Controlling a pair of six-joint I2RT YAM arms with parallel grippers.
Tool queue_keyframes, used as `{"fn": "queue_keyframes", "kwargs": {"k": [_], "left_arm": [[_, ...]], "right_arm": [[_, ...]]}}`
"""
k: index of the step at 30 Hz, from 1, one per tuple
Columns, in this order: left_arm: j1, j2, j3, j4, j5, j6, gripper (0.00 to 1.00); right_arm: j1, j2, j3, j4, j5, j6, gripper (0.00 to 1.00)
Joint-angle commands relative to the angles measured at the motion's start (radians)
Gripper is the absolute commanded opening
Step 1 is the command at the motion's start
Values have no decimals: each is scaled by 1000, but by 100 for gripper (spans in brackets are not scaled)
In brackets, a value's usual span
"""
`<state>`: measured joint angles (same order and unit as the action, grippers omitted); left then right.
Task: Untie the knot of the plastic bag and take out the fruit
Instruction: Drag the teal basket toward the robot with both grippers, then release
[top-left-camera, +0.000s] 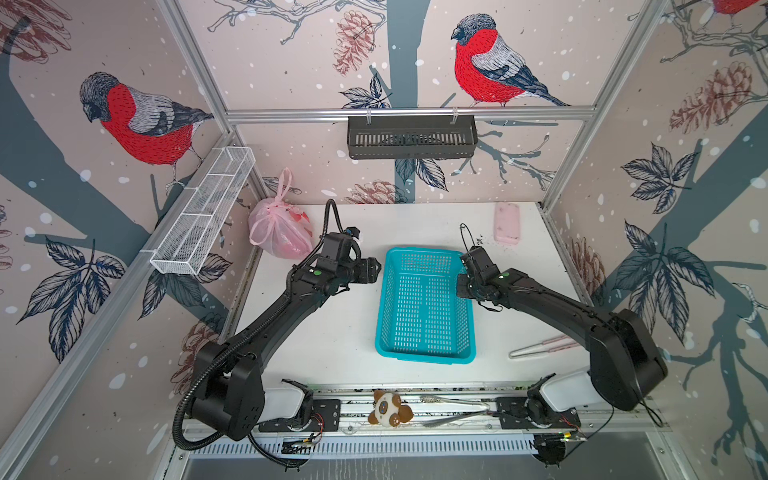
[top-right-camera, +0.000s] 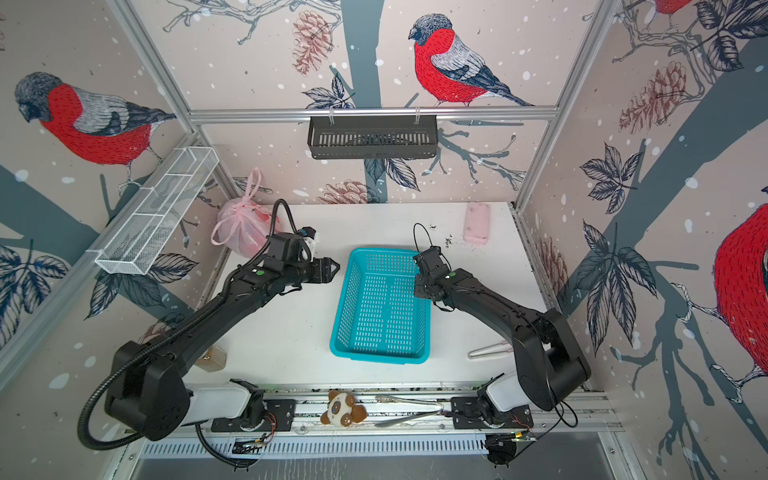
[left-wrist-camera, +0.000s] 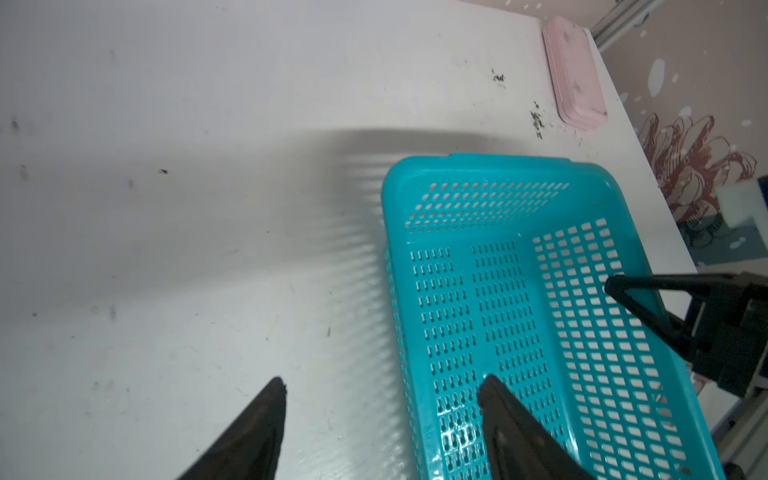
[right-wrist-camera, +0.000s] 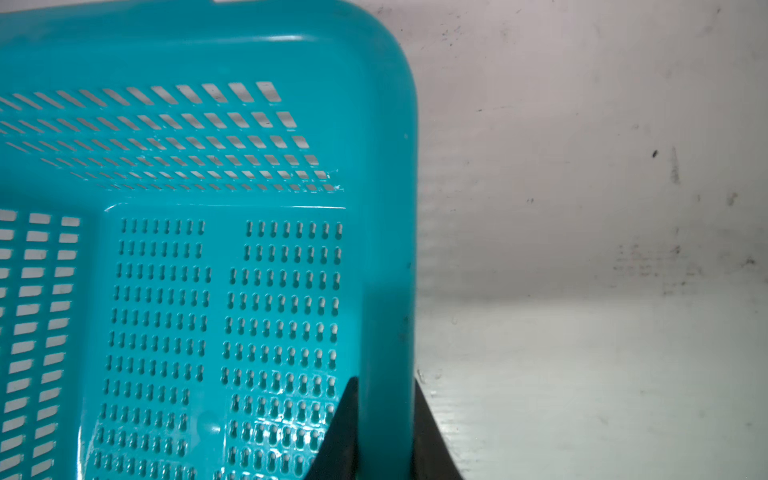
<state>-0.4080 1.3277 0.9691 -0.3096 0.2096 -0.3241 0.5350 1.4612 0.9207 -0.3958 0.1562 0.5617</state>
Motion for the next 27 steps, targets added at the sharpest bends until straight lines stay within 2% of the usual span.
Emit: {"fn": "queue_keyframes", "kwargs": {"k": [1, 7, 12, 27], "left_arm": [[-45, -11, -30, -33, 11, -8, 73], [-100, -56, -93, -24, -3, -66, 72], [-104, -89, -117, -23, -26, -90, 73], [-104, -82, -73, -41, -89, -81, 73]], "right_arm": [[-30, -1, -2, 15, -43, -174, 18], [-58, 5, 18, 18, -51, -278, 19], [-70, 4, 39, -2, -23, -339, 19], [-157, -42, -51, 7, 0, -260, 20]]}}
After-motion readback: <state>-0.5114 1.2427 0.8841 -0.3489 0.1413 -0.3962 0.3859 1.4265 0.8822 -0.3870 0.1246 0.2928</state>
